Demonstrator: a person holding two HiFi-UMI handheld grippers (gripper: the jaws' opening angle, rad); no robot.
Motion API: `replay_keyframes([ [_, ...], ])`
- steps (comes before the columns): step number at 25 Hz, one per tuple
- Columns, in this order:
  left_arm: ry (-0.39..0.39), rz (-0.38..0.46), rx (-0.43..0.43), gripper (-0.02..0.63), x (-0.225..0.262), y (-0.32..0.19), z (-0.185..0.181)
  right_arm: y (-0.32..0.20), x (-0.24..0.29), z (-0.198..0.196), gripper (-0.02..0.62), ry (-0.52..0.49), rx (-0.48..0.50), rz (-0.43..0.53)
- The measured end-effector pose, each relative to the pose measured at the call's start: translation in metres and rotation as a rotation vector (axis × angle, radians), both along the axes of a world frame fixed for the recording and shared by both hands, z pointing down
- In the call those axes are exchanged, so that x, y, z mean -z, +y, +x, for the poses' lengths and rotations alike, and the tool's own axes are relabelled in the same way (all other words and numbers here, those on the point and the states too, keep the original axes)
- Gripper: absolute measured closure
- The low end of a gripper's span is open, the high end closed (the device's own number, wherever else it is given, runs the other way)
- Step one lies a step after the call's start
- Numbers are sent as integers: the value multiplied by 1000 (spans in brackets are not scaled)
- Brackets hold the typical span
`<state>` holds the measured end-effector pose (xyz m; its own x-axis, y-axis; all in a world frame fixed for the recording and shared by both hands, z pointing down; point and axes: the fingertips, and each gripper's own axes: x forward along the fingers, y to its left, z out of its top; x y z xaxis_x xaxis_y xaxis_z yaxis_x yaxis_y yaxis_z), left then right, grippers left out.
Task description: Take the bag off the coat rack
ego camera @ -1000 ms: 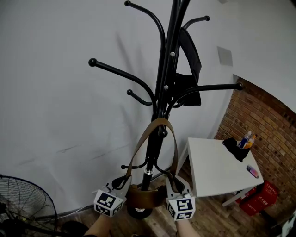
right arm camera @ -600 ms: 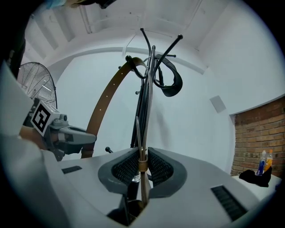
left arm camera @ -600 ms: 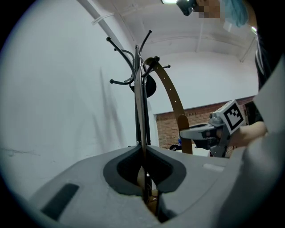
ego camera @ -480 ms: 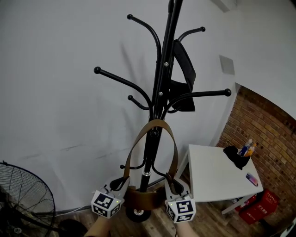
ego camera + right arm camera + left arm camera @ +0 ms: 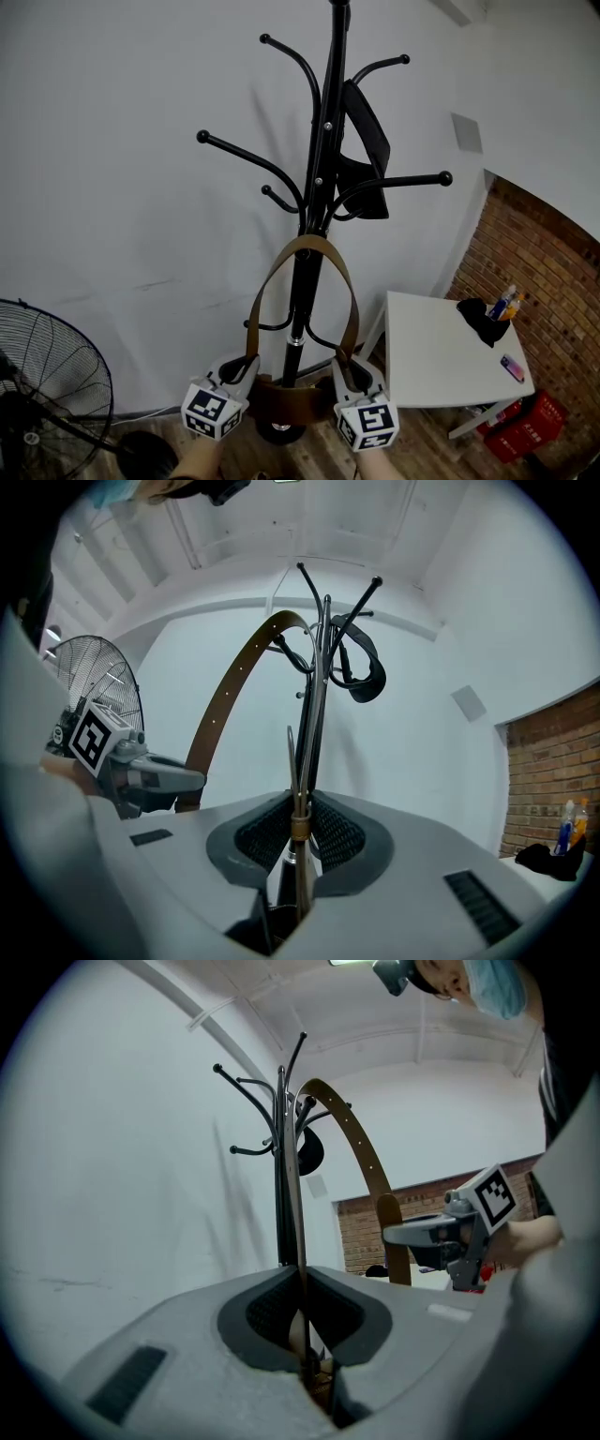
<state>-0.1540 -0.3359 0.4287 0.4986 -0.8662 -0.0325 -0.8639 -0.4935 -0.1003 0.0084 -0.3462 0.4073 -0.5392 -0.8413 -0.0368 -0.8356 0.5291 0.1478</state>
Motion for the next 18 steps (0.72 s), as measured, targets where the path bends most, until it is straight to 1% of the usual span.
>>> replay_keyframes([
  [10, -8, -12, 40, 589, -5, 34, 15, 32, -11, 18, 535, -10, 34, -22],
  [18, -6, -44, 13, 589, -21, 62, 45, 61, -28, 47, 535, -12, 6, -56],
])
